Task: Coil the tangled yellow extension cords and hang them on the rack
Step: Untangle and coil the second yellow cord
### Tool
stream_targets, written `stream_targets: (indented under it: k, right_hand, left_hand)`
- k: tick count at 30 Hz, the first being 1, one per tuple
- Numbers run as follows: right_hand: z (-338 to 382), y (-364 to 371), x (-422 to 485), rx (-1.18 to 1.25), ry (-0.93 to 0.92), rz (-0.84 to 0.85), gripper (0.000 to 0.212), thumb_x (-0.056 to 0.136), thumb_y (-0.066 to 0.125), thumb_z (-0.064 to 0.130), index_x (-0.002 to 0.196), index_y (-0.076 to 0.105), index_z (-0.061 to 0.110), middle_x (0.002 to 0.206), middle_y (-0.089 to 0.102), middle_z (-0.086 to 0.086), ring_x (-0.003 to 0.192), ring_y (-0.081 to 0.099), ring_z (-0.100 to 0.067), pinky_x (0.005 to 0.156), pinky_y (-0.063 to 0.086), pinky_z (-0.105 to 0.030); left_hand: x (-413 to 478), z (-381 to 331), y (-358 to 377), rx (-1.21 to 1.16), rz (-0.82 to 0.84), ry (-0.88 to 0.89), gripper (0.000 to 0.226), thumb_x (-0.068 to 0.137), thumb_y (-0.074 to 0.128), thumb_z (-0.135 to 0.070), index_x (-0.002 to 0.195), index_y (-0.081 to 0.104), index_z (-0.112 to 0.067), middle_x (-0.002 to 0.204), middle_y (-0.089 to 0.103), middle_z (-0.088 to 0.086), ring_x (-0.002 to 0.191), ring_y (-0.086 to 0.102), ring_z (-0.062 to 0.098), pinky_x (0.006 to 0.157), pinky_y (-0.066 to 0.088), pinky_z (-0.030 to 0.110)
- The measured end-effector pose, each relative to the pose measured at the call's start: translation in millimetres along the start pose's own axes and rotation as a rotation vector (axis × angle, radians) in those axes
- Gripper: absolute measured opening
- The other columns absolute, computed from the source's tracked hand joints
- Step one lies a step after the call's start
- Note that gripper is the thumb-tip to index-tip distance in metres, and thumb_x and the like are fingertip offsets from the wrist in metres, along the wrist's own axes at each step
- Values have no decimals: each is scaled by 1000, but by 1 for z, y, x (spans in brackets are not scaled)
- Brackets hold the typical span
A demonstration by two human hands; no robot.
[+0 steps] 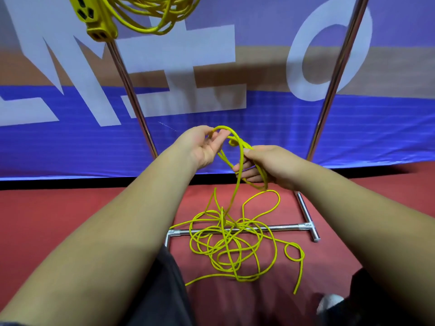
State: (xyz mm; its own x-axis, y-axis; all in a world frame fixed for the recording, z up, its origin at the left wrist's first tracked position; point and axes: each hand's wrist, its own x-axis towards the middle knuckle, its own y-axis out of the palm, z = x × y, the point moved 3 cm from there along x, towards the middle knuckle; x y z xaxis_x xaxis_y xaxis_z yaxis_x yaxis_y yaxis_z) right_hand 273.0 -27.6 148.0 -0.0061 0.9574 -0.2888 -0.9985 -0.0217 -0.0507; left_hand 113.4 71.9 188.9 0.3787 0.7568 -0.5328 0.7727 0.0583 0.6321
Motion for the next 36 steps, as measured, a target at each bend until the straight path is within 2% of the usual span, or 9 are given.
stream_targets:
  k: [4, 6, 12, 16, 20, 23, 27, 31, 36]
  right_hand:
    - [1, 11, 1, 176, -11, -26, 29, 111, 49, 30, 102, 64, 7, 80, 70, -12, 76, 75, -31, 85, 65, -48]
    - [3, 12, 3, 230, -18, -72, 31, 111, 52, 36, 97, 62, 10, 70, 60, -6, 60, 63, -22, 71, 65, -46]
    - [23, -2, 9, 600, -51, -220, 37, 112, 49, 44, 88, 54, 16, 62, 39, 7, 44, 31, -5, 35, 25, -19]
    - [40, -18, 10, 865, -56, -171, 40, 109, 51, 50, 87, 54, 17, 61, 36, 10, 41, 30, -1, 31, 21, -17]
    - [48, -29, 10, 927, -83, -175, 41, 107, 55, 53, 88, 55, 17, 62, 36, 10, 41, 32, -2, 30, 22, -17]
    - [48, -35, 9, 986, -88, -205, 41, 107, 53, 52, 86, 54, 17, 62, 37, 10, 41, 34, -2, 31, 24, -17]
    - [43, -41, 10, 894, -114, -338, 41, 107, 55, 52, 95, 60, 13, 65, 48, 6, 47, 44, -7, 44, 42, -21]
    - [38, -49, 8, 836, -118, -426, 37, 108, 57, 45, 96, 62, 11, 66, 50, 4, 48, 49, -8, 48, 47, -22]
    - [35, -54, 6, 711, -74, -423, 36, 107, 58, 49, 102, 69, 15, 62, 52, 7, 50, 52, -9, 55, 53, -24]
  left_hand:
    - [11, -1, -8, -54, -43, 0, 19, 107, 46, -1, 119, 51, 12, 103, 54, 19, 82, 60, 33, 45, 60, 43]
    - [13, -1, -13, 48, -54, 7, 20, 107, 42, -2, 118, 50, 13, 104, 59, 24, 85, 67, 39, 50, 62, 44]
    - [3, 21, -30, 1194, -8, -40, 21, 101, 50, -6, 114, 66, -1, 95, 69, 10, 84, 78, 28, 68, 65, 42]
    - [4, 69, -47, 1758, 339, -226, 32, 95, 60, -3, 125, 64, -13, 114, 70, 6, 93, 66, 19, 78, 51, 32]
    - [9, 103, -49, 2166, 547, -96, 40, 101, 63, -17, 141, 60, -22, 134, 64, 0, 112, 56, 12, 86, 38, 20]
    - [20, 112, -55, 2211, 577, 4, 28, 107, 55, -28, 131, 68, -21, 127, 70, 0, 115, 61, 16, 87, 40, 23]
    - [22, 98, -55, 1999, 589, 35, 27, 109, 51, -22, 124, 71, -13, 117, 75, 8, 102, 68, 16, 95, 51, 27]
    - [21, 84, -58, 1987, 691, 28, 24, 109, 52, -27, 122, 72, -25, 105, 77, 0, 99, 73, 17, 102, 54, 39]
    - [9, 97, -50, 1968, 782, 3, 27, 107, 52, -42, 118, 73, -29, 90, 74, 2, 82, 70, 10, 84, 52, 22]
